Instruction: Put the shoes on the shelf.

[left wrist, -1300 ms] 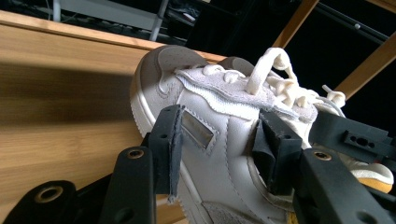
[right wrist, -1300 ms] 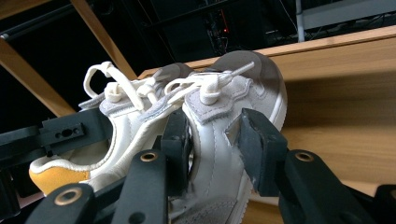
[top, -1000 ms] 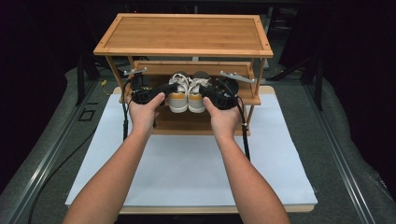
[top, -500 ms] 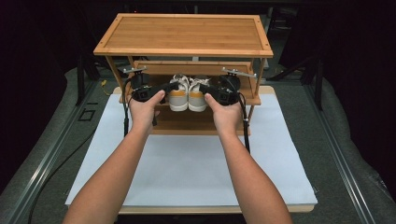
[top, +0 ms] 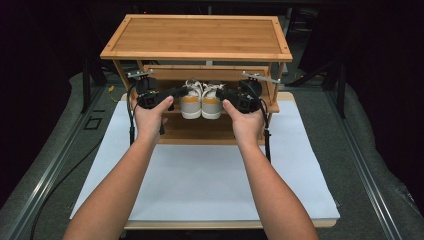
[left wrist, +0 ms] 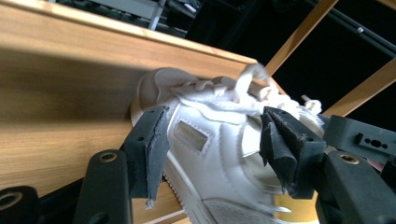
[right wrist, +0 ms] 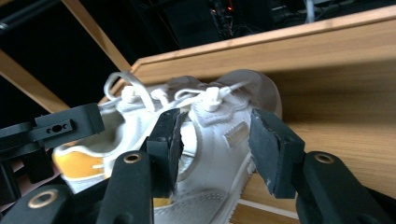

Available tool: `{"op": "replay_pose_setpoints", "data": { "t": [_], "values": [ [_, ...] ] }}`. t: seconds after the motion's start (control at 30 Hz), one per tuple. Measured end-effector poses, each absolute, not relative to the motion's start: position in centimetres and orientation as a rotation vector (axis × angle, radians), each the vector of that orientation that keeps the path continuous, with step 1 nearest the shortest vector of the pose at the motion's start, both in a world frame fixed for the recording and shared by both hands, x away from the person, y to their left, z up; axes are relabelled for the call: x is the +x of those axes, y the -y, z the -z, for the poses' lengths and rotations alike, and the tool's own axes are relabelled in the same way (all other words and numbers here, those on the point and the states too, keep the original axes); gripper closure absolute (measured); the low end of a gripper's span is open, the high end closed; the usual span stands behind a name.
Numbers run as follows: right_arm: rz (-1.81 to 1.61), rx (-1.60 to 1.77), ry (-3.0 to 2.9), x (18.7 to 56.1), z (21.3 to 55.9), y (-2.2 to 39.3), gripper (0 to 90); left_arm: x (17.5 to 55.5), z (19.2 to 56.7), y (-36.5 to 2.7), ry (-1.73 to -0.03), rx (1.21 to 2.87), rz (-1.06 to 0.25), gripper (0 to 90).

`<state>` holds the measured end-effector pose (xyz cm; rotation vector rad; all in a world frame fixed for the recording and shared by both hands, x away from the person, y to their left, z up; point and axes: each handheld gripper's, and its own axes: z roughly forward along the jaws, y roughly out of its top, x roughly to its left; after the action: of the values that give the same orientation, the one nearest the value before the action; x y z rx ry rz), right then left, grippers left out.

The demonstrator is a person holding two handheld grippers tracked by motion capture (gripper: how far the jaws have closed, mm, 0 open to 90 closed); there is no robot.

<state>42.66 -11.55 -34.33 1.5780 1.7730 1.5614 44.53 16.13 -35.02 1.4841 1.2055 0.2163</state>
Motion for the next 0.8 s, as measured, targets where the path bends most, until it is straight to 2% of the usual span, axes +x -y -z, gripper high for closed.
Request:
{"op": "replay_pose_setpoints", "data": {
  "t": [0.23, 0.37, 0.47, 0.53, 0.8],
  "values": [
    [-1.538, 1.501, -1.779, 41.9, 33.6, 11.9, 53.1, 43.4, 34.1, -16.9, -1.181, 1.514, -0.258, 43.8],
    [-1.476, 1.478, -1.804, 41.3, 33.5, 12.0, 54.7, 42.7, 34.0, -17.3, -1.165, 1.510, -0.248, 54.0],
    [-1.501, 1.475, -1.775, 40.8, 33.6, 12.4, 66.4, 42.3, 34.1, -17.4, -1.155, 1.520, -0.264, 59.1],
    [-1.516, 1.483, -1.780, 40.8, 33.9, 12.5, 71.1, 42.1, 34.5, -17.4, -1.149, 1.529, -0.267, 63.4],
    [-1.482, 1.493, -1.845, 40.9, 35.7, 12.7, 82.5, 42.2, 36.8, -17.0, -1.183, 1.554, -0.269, 79.7]
  ]
}}
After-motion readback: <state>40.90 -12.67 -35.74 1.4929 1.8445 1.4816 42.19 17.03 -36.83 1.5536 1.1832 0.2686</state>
